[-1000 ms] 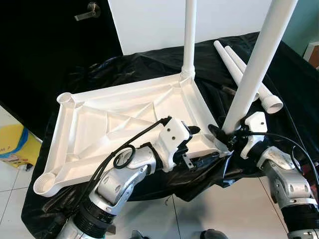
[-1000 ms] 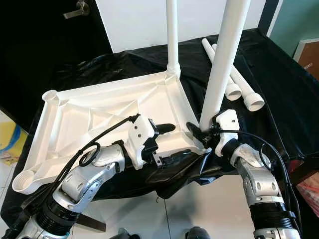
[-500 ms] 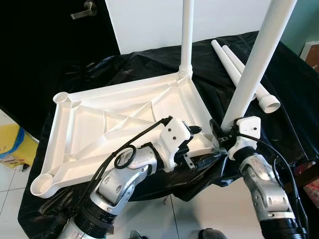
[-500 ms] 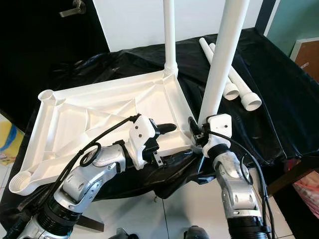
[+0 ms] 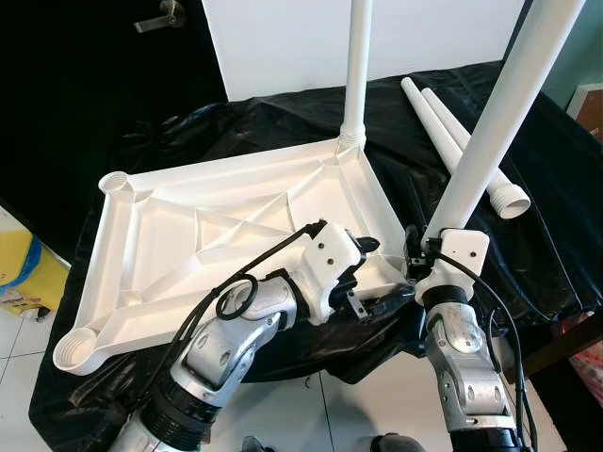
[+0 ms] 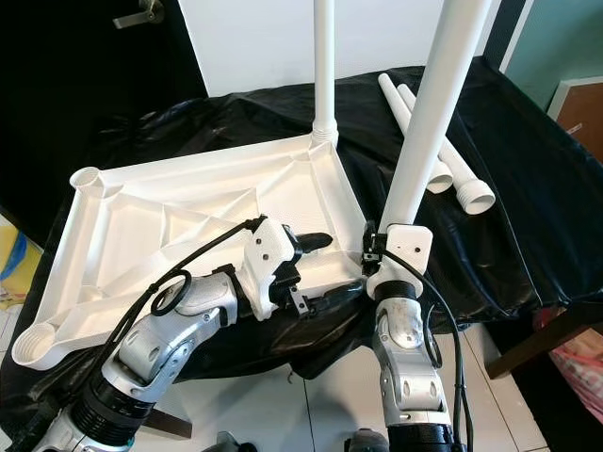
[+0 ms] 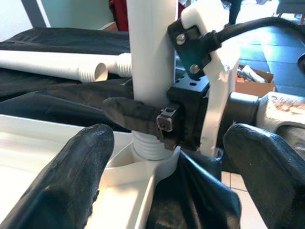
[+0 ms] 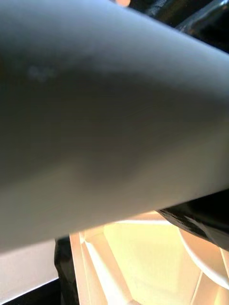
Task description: Building children table
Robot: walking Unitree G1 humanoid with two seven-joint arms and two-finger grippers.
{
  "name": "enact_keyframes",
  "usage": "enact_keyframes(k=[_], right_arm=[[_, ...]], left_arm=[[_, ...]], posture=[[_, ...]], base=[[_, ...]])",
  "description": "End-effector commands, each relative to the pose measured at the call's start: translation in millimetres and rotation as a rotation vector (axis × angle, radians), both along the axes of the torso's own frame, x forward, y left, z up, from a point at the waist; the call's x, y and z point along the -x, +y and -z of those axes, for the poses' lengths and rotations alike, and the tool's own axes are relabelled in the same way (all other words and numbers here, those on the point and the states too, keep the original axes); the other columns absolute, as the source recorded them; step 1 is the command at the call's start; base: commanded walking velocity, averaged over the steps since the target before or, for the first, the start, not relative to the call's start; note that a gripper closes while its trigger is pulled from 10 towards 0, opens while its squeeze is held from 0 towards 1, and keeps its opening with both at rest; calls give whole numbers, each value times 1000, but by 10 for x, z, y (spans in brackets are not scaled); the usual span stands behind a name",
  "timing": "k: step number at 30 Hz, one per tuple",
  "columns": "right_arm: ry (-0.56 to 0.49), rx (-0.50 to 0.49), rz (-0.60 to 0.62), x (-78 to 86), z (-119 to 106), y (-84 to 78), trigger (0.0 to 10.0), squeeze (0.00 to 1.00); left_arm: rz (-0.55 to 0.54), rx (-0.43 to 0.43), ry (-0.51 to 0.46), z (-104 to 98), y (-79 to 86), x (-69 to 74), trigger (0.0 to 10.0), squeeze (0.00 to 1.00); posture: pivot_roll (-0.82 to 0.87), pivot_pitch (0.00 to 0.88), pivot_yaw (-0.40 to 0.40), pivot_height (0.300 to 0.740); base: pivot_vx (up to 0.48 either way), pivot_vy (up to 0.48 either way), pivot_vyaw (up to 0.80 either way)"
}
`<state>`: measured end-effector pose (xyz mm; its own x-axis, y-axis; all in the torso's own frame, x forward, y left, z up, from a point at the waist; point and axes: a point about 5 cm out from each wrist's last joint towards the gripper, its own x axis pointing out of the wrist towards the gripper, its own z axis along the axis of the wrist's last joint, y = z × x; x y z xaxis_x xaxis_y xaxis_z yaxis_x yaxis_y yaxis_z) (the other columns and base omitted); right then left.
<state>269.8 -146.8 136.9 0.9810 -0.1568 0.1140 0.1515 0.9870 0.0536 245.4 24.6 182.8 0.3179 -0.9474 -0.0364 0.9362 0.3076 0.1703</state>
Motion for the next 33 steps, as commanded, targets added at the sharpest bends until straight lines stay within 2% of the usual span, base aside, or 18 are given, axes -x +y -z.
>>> enact_keyframes(k=[1, 10, 11, 12, 13, 15, 23, 24, 27, 28, 31, 33], right_arm=[[96, -61, 35, 46, 185, 16, 10000, 0], [71, -32, 37, 48, 146, 9, 10000, 16], [56, -20, 31, 48, 125, -1, 10000, 643], [56, -20, 31, 48, 125, -1, 10000, 643], [41, -10, 23, 50, 104, -11, 10000, 965], [21, -2, 5, 56, 75, -26, 10000, 1000], [-44, 20, -92, 77, -46, -168, 10000, 1000], [-48, 18, -148, 77, -60, -179, 10000, 737], [-49, 16, -186, 78, -70, -184, 10000, 737], [-47, 24, -244, 72, -80, -189, 10000, 0], [-48, 40, -309, 56, -98, -196, 10000, 0], [-56, 108, -453, -11, -150, -206, 10000, 0]], left_arm=[[-26, -8, -14, 16, 18, -24, 10000, 0], [-29, 0, 15, 26, 21, -25, 10000, 0], [-33, 2, 31, 29, 21, -30, 10000, 0], [-33, 2, 31, 29, 21, -30, 10000, 0], [-34, 4, 38, 30, 19, -33, 10000, 0], [-35, 2, 36, 29, 17, -34, 10000, 0], [-29, -1, 47, 38, 9, -33, 10000, 0], [-27, -2, 49, 39, 10, -32, 10000, 0], [-25, -4, 50, 40, 11, -32, 10000, 0], [-22, -7, 71, 49, 12, -31, 10000, 0], [-10, -8, 100, 58, 11, -26, 10000, 0], [24, -19, 130, 69, 10, -4, 10000, 0]], posture=[[-152, 58, 66, 740], [-153, 49, 61, 740], [-157, 49, 62, 740], [-157, 49, 62, 740], [-157, 50, 61, 740], [-159, 52, 63, 740], [-166, 60, 67, 740], [-169, 68, 72, 740], [-169, 68, 72, 740], [-172, 74, 79, 740], [-172, 79, 84, 740], [-167, 80, 88, 740]], base=[[0, 0, 0], [0, 0, 0], [0, 0, 0], [0, 0, 0], [0, 0, 0], [0, 0, 0], [0, 0, 0], [0, 0, 0], [0, 0, 0], [0, 0, 0], [0, 0, 0], [0, 0, 0]])
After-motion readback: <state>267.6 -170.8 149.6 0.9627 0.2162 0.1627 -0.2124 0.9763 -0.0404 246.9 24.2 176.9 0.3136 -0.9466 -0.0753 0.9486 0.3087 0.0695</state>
